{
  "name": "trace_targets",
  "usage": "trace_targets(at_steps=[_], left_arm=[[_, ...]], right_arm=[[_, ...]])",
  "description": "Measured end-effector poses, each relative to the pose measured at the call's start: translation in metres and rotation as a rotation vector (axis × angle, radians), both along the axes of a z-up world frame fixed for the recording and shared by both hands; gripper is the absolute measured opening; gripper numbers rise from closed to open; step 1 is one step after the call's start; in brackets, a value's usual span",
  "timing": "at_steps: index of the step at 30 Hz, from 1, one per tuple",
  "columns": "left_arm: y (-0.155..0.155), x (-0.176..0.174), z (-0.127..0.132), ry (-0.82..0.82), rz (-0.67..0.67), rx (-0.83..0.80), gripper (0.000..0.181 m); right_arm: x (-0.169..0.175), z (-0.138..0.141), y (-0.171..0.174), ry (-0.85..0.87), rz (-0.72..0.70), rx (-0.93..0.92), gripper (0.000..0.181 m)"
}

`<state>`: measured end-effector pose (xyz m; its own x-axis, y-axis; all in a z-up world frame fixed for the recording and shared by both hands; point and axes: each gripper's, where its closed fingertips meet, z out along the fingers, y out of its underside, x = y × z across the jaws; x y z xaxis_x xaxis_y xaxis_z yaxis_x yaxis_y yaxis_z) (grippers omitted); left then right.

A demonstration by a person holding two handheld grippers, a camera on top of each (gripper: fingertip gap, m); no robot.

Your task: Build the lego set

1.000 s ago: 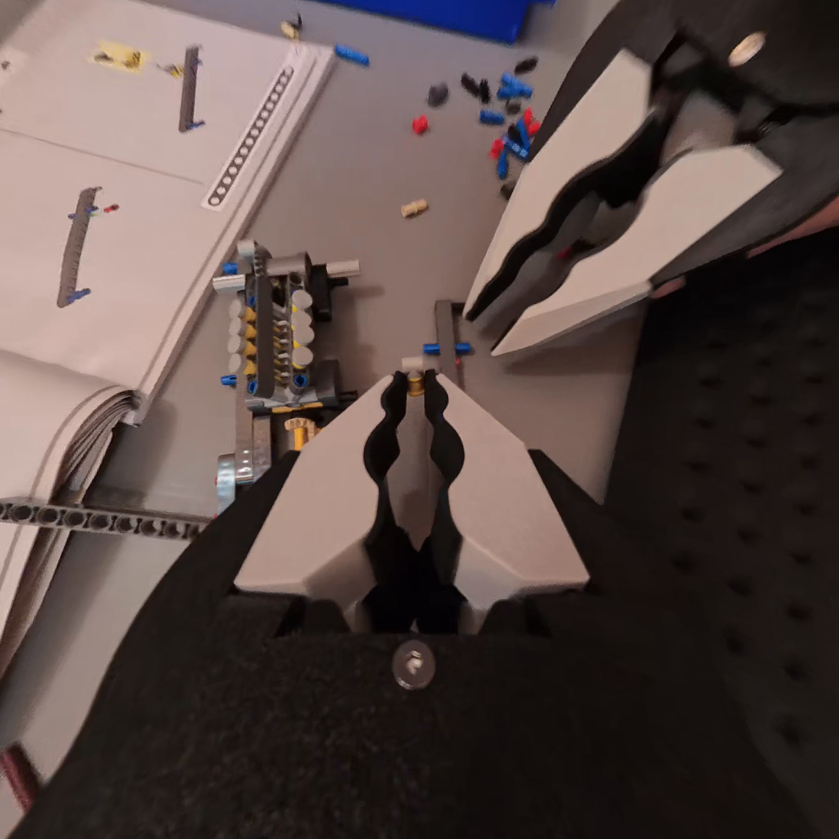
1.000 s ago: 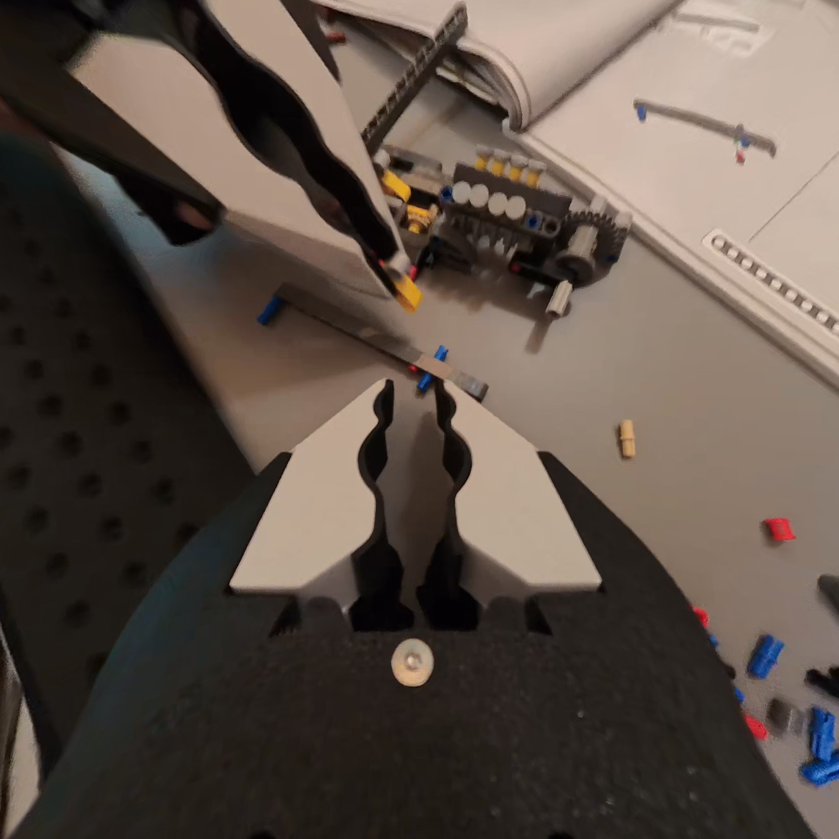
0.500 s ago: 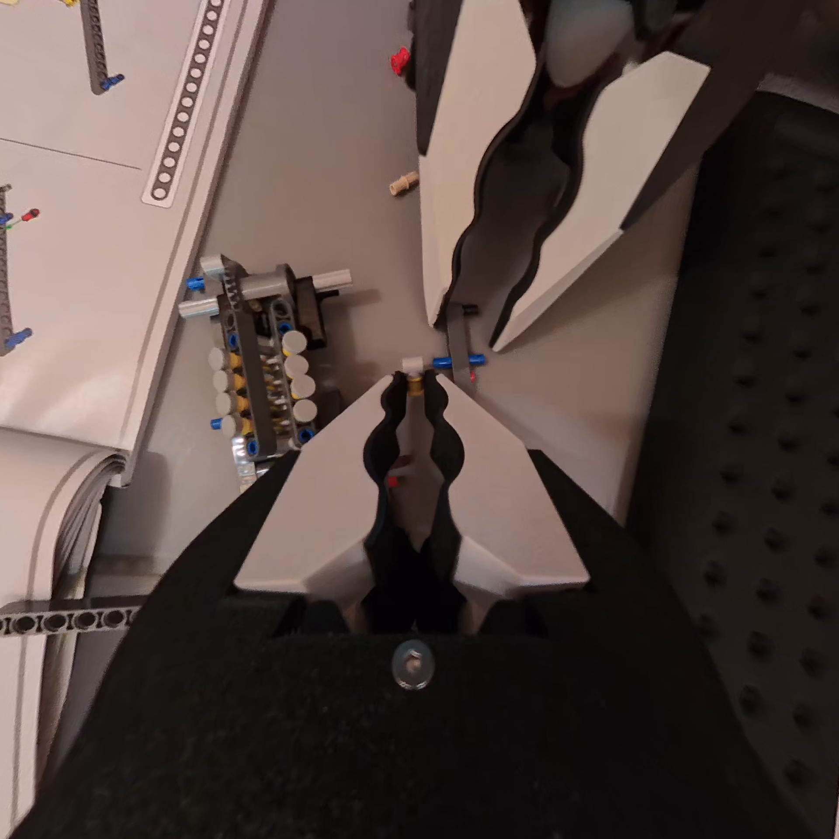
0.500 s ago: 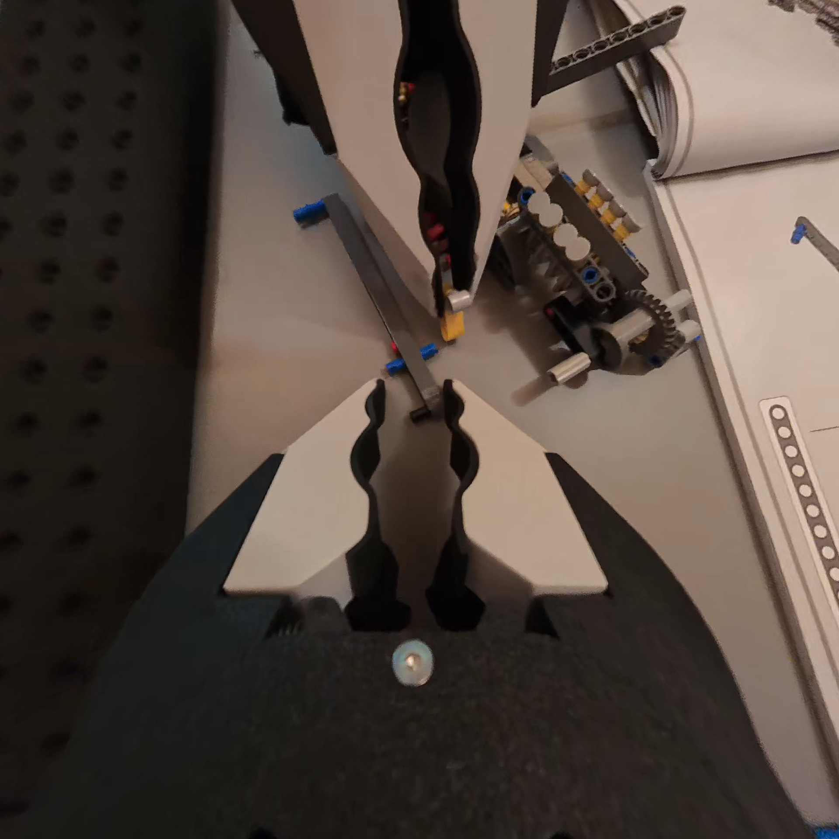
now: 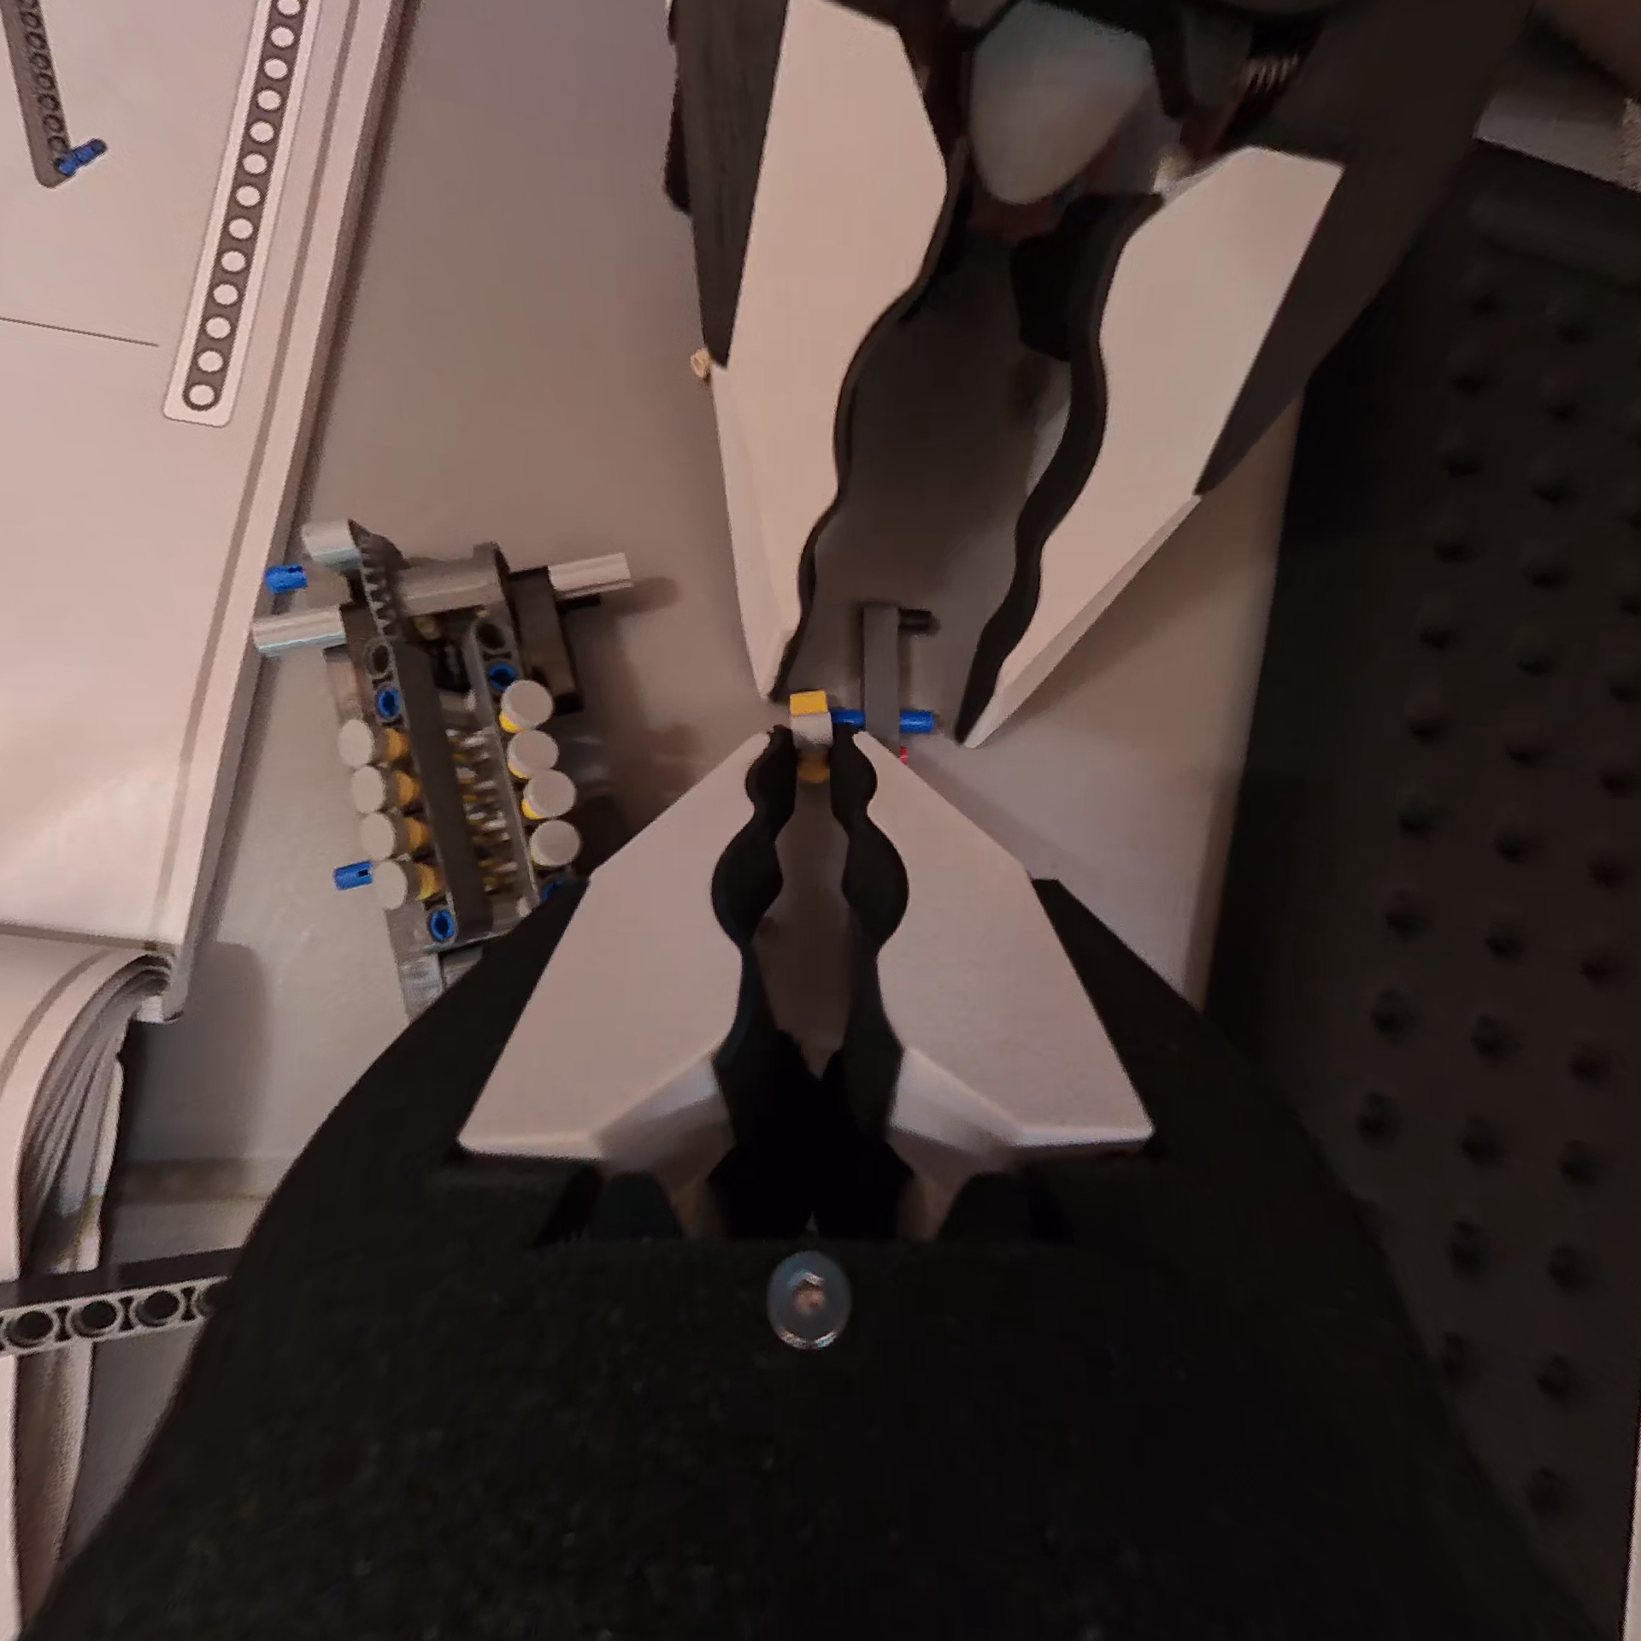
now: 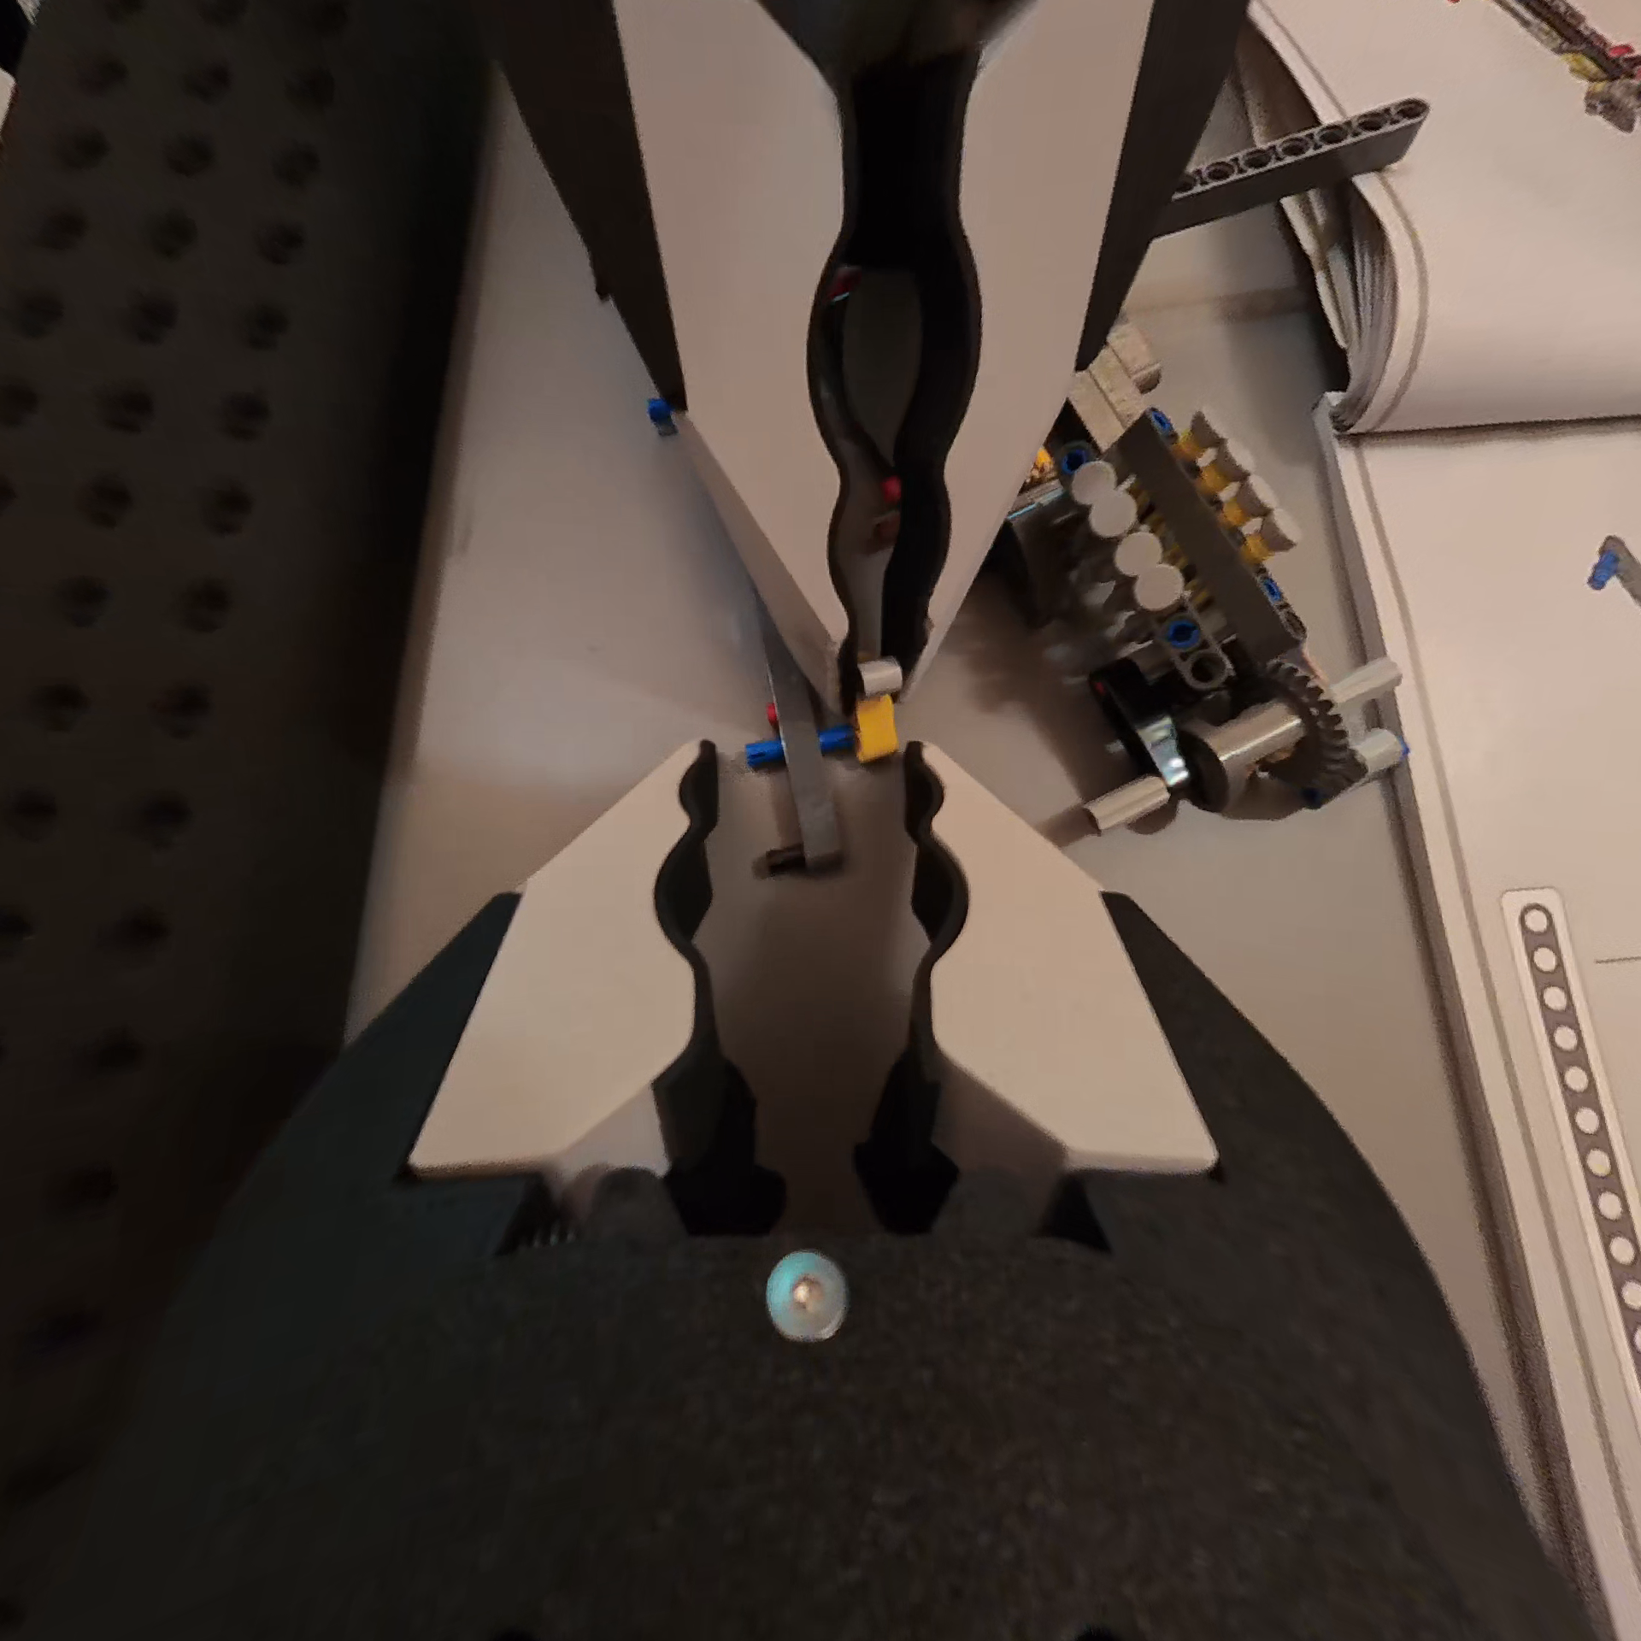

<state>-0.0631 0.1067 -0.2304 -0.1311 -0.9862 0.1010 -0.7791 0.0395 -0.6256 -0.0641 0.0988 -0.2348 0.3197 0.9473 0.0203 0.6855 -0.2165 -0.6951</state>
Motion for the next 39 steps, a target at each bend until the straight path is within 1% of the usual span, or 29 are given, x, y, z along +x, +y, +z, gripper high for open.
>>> trace_targets(at_steps=[7, 11, 16, 19, 23, 34, 39], left_arm=[[-0.0009, -0.0058, -0.0009, 0.041, -0.073, 0.038, 0.006], [-0.0045, -0.0056, -0.0005, 0.048, -0.138, 0.054, 0.006], [-0.0031, -0.0041, -0.0006, 0.054, -0.157, 0.045, 0.006], [-0.0056, -0.0046, -0.0007, 0.055, -0.194, 0.061, 0.006], [-0.0056, -0.0026, -0.0004, 0.055, -0.197, 0.052, 0.006], [-0.0065, -0.0035, -0.0009, 0.057, -0.248, 0.083, 0.006], [-0.0073, -0.0035, -0.0008, 0.069, -0.269, 0.091, 0.007]], right_arm=[[-0.004, -0.0002, -0.002, 0.028, 0.041, -0.037, 0.04], [-0.0048, -0.0002, -0.0013, 0.03, 0.057, -0.026, 0.033], [-0.0043, 0.0, -0.0026, 0.042, 0.06, -0.033, 0.035], [-0.0037, 0.0, -0.0023, 0.042, 0.06, -0.028, 0.034], [-0.004, -0.0004, -0.0025, 0.038, 0.065, -0.015, 0.03], [-0.0039, 0.0003, -0.0038, 0.06, 0.065, -0.055, 0.03], [-0.0037, -0.0007, -0.0034, 0.036, 0.068, -0.038, 0.03]])
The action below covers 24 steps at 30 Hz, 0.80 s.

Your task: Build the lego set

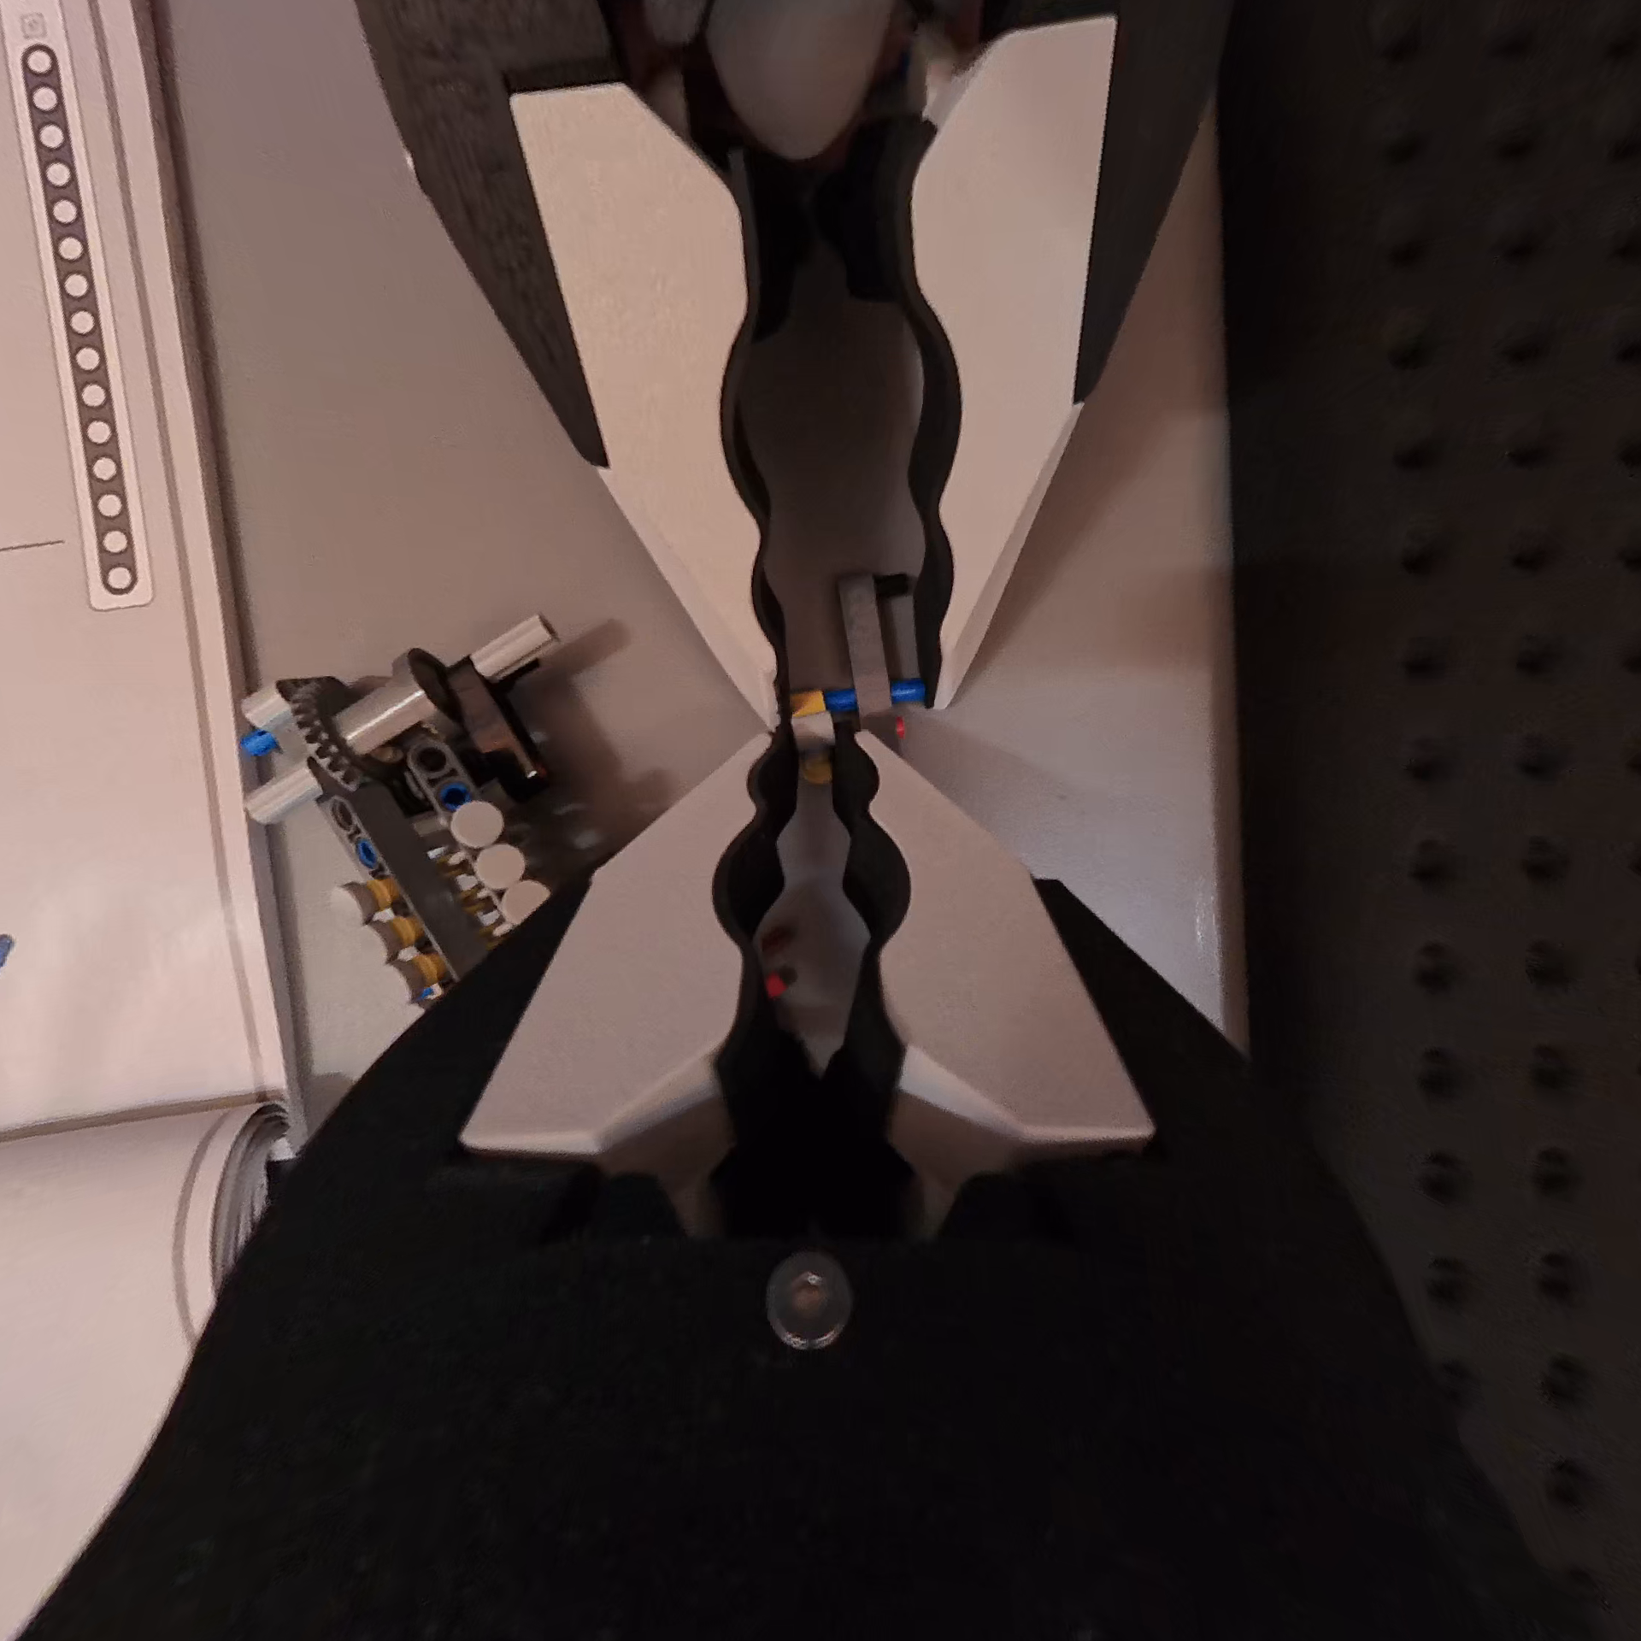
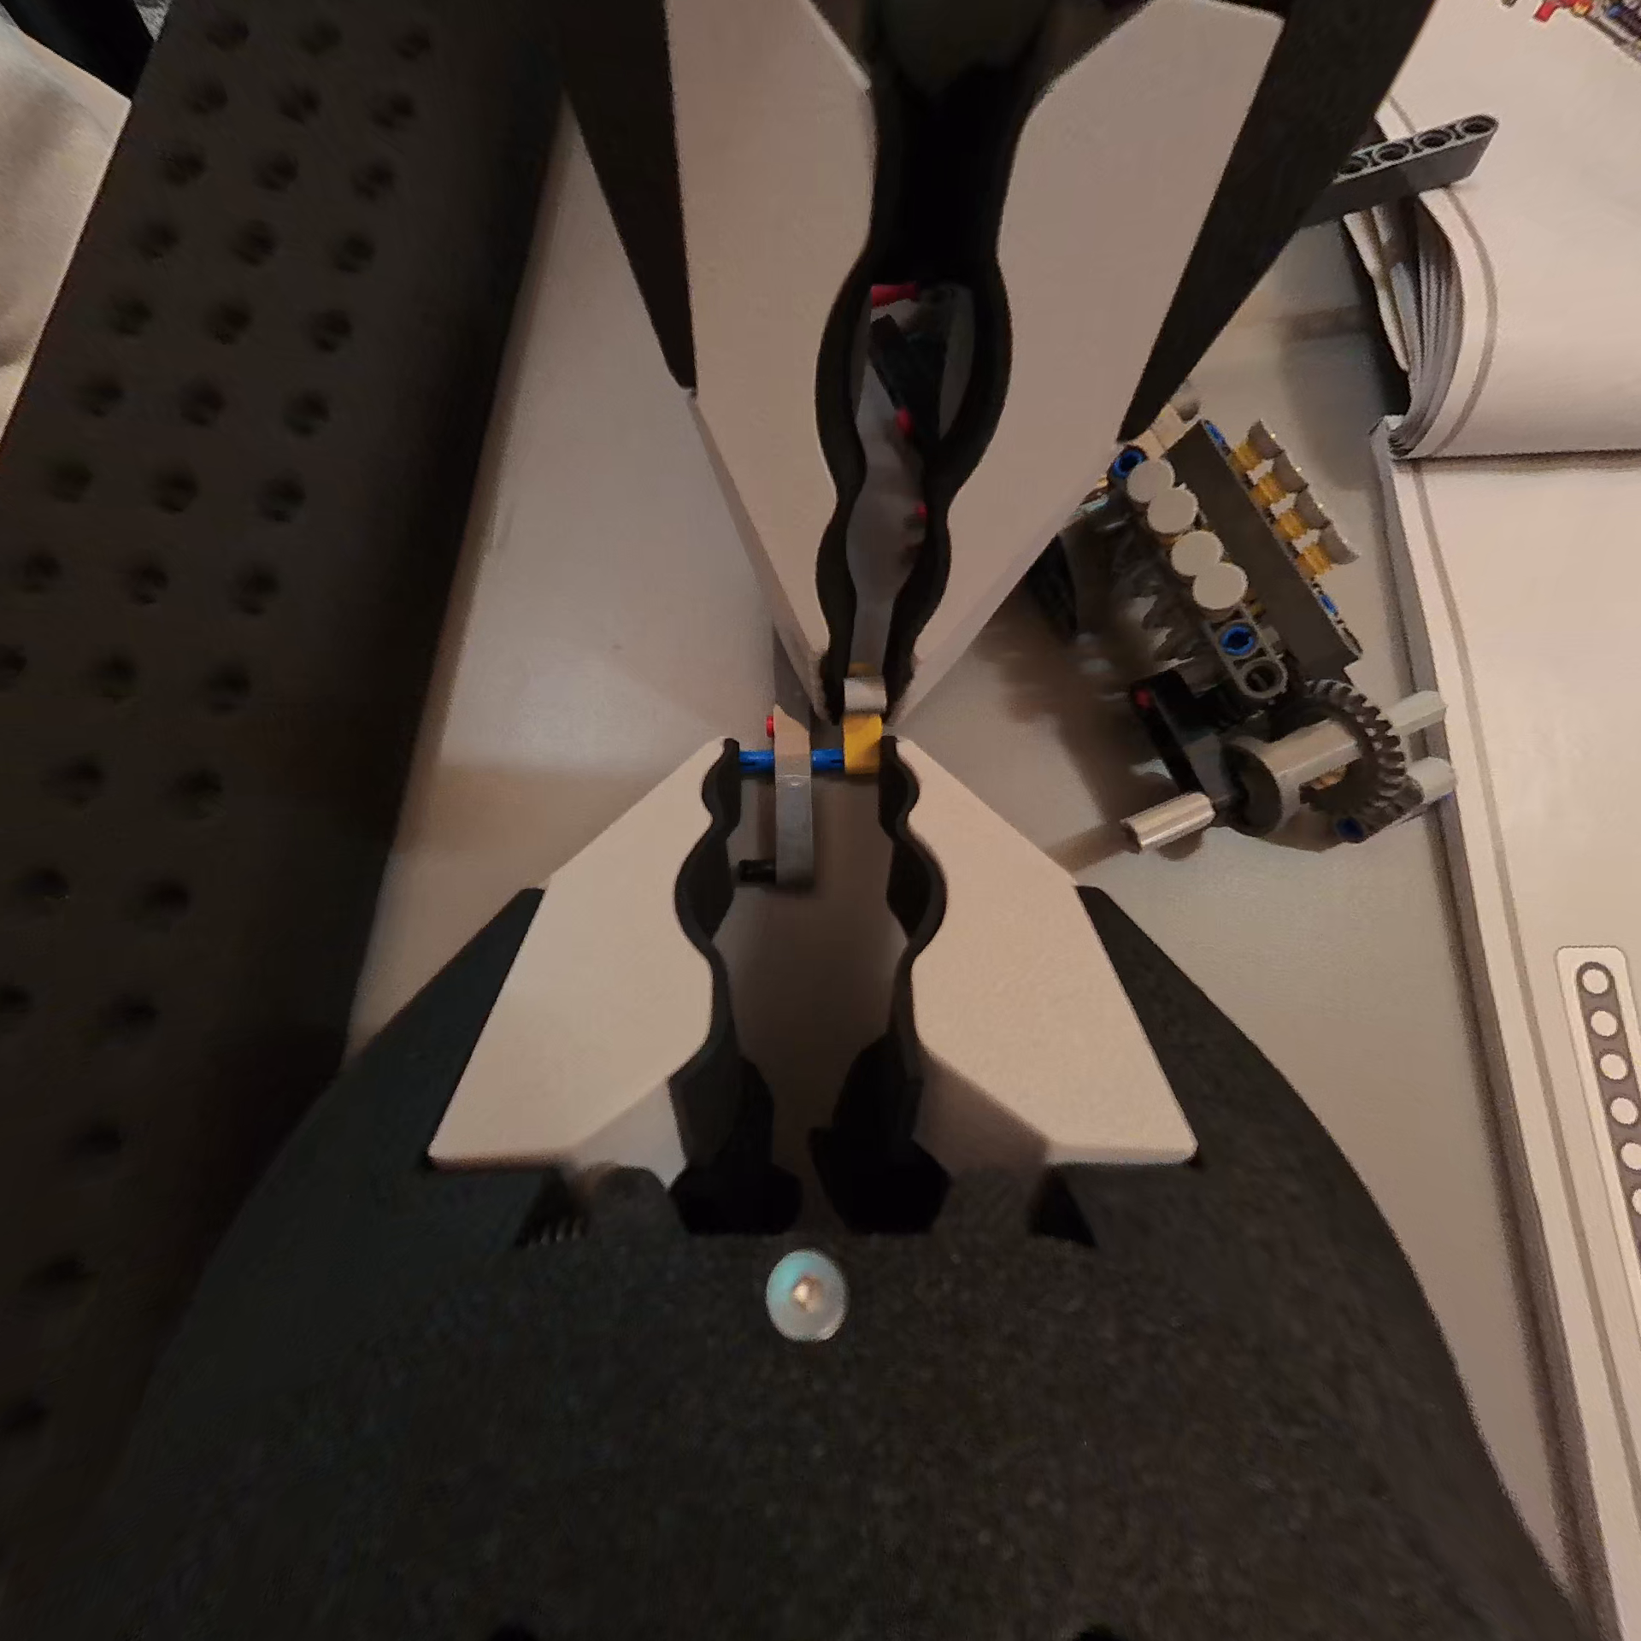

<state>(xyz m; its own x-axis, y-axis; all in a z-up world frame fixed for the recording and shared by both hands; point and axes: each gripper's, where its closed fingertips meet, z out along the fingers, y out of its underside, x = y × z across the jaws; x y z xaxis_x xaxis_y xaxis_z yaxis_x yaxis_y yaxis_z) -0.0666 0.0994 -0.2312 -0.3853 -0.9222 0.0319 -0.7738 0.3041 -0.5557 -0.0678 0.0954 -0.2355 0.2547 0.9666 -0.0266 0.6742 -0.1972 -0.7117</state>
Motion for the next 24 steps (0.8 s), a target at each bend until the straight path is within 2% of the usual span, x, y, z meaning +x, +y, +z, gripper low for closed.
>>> trace_targets(at_steps=[7, 24], left_arm=[[-0.0018, 0.0006, 0.0005, -0.035, -0.012, 0.029, 0.007], [0.0015, -0.0007, 0.0011, 0.002, -0.091, 0.008, 0.006]], right_arm=[[-0.0005, 0.0, -0.0003, -0.014, 0.007, 0.025, 0.028], [-0.0004, 0.0009, -0.0011, -0.005, -0.013, 0.002, 0.03]])
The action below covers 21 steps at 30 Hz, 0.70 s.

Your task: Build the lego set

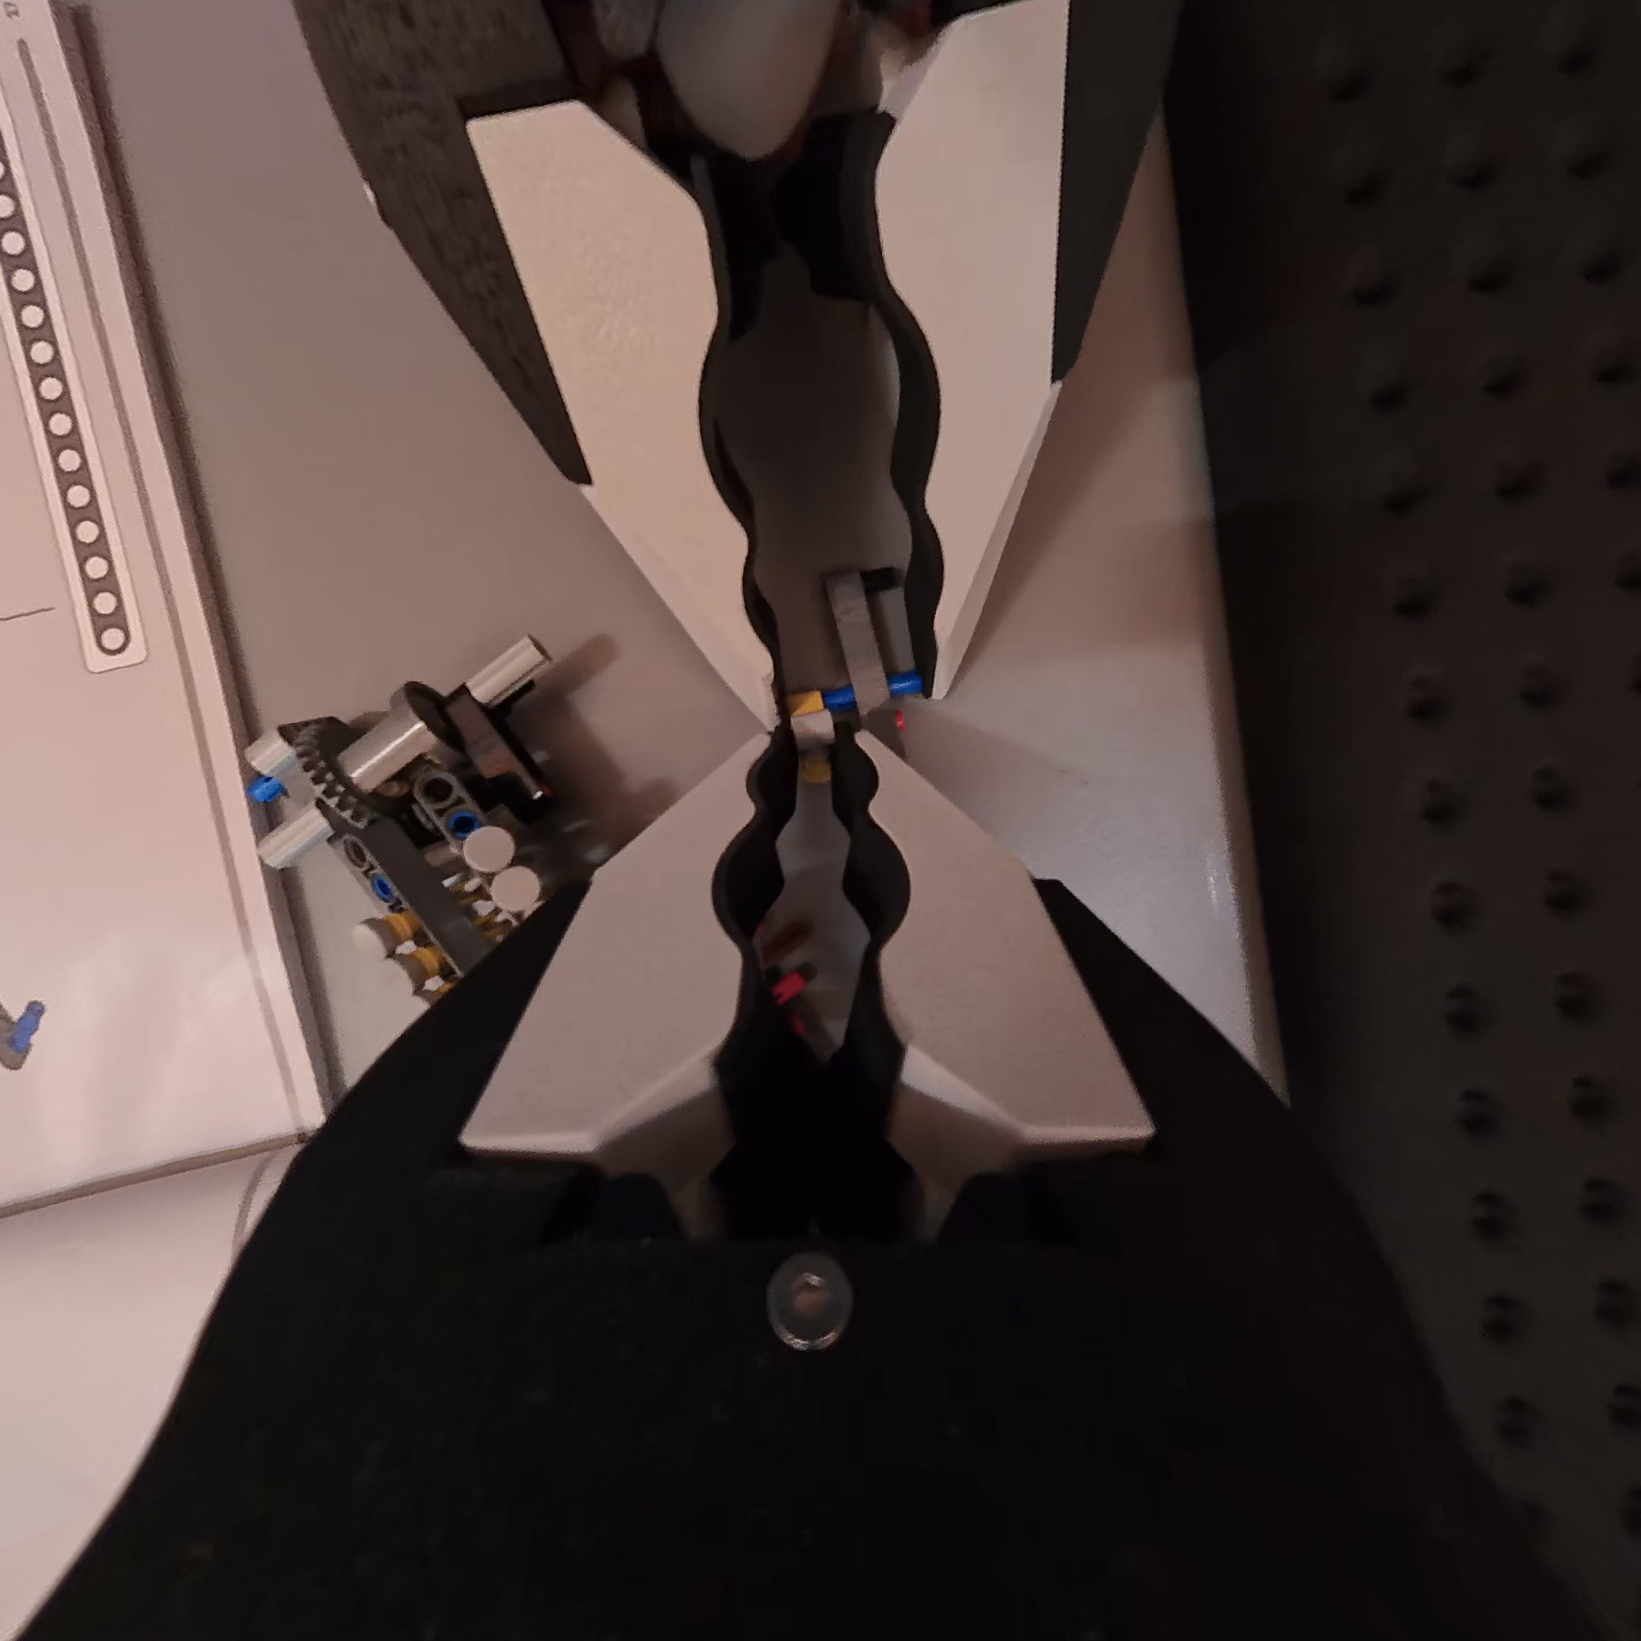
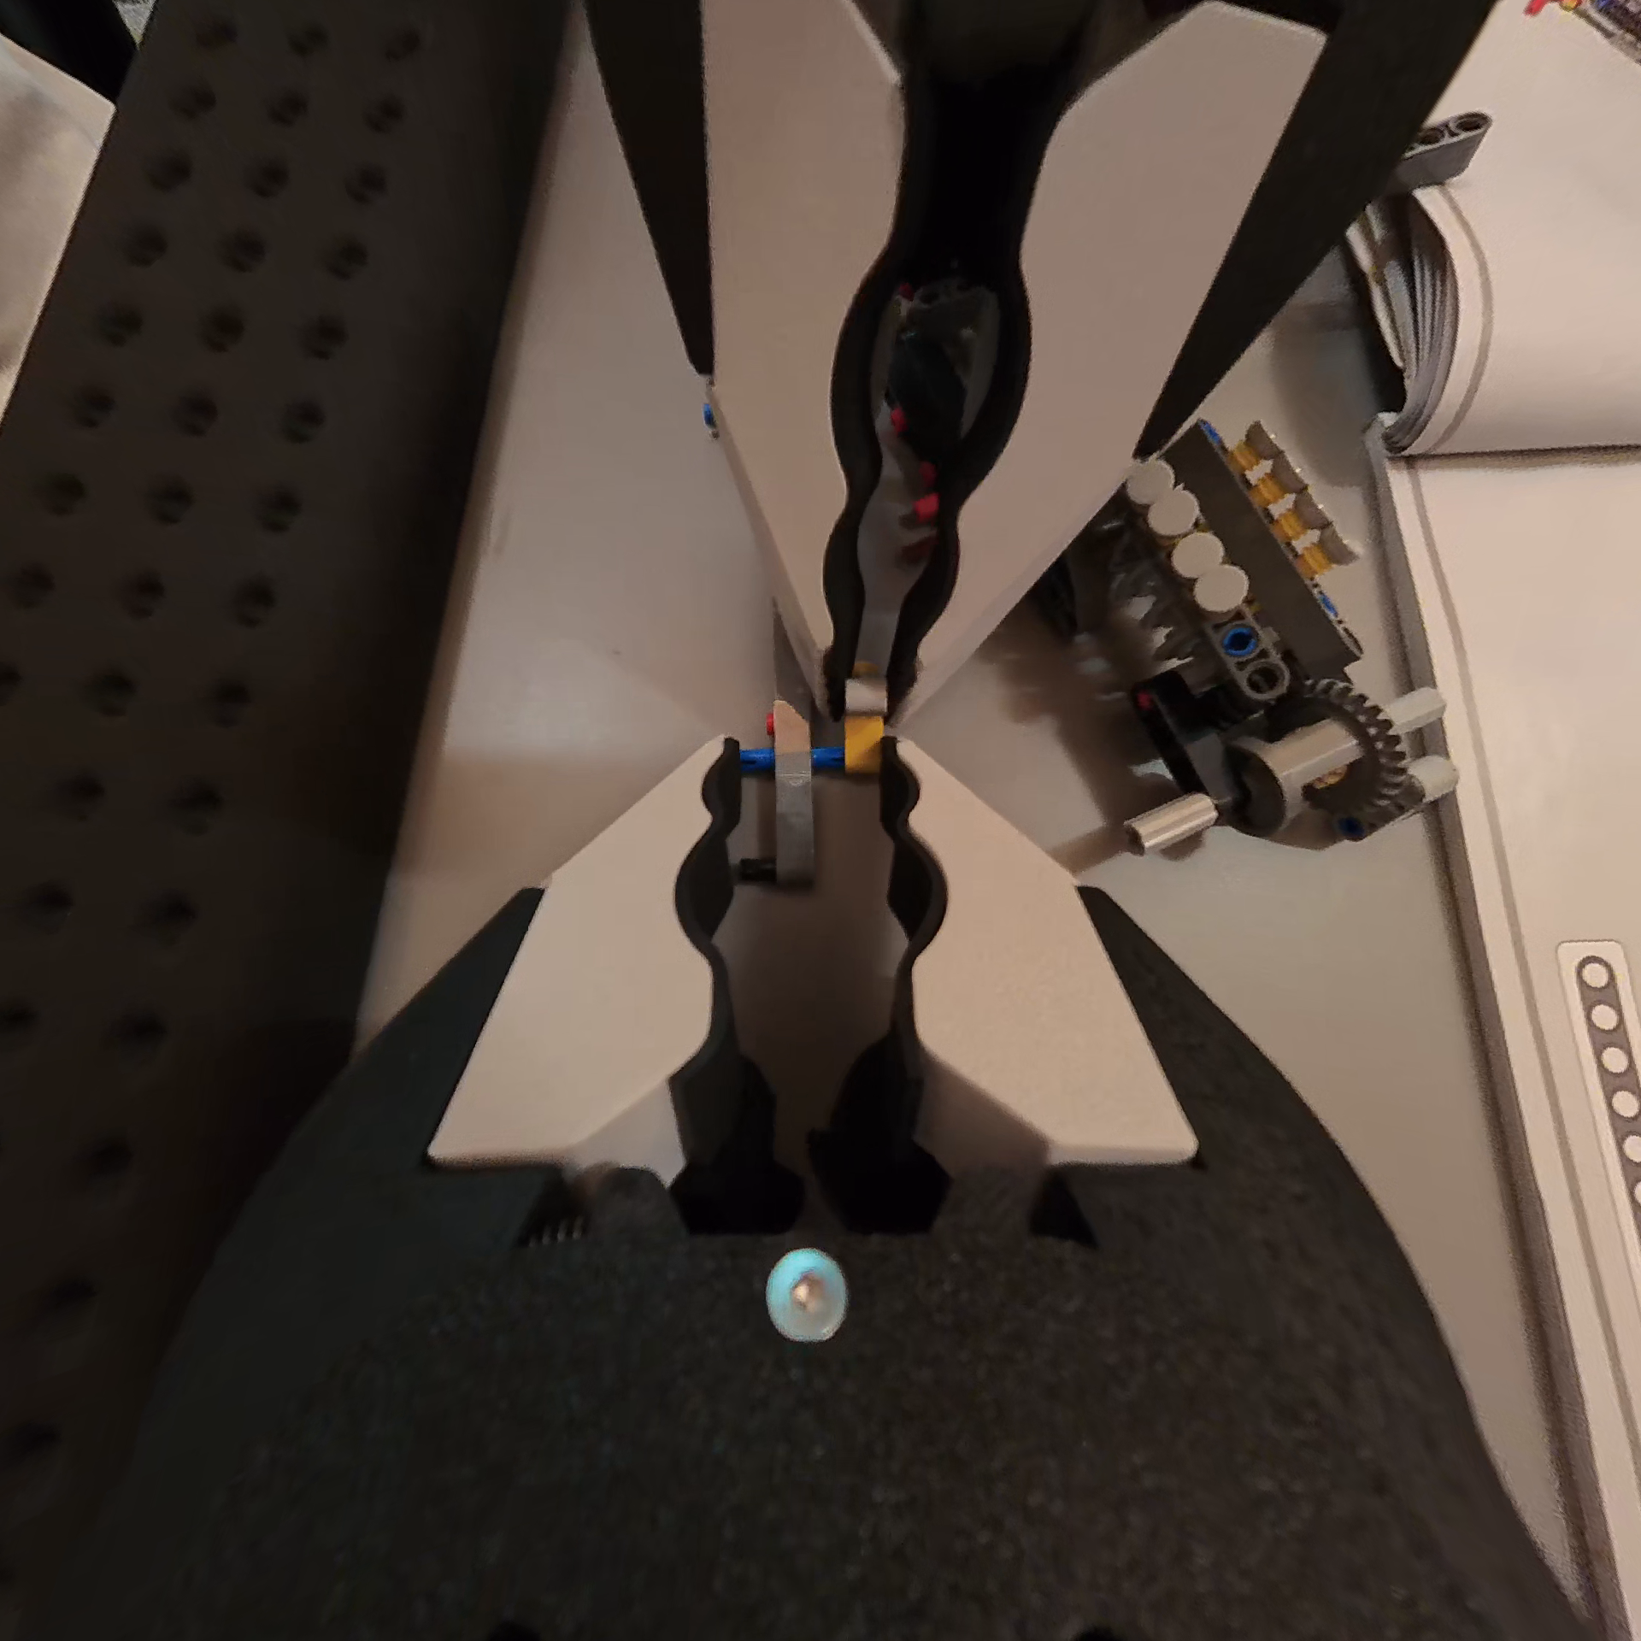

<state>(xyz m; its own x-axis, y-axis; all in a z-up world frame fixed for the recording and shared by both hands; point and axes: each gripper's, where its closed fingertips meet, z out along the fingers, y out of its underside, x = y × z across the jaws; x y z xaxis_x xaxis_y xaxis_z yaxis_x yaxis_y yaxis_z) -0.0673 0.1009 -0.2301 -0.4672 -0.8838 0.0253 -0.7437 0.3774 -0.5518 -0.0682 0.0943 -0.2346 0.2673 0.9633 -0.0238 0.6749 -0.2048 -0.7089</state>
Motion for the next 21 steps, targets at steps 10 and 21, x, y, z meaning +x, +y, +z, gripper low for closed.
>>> trace_targets(at_steps=[10, 21], left_arm=[[-0.0015, 0.0006, 0.0005, -0.004, 0.013, 0.027, 0.007], [0.0014, 0.0017, -0.0013, -0.024, 0.086, 0.028, 0.007]], right_arm=[[0.0017, 0.0004, -0.0004, -0.014, 0.011, -0.015, 0.029], [0.001, -0.0001, 0.0025, 0.013, 0.004, 0.027, 0.03]])
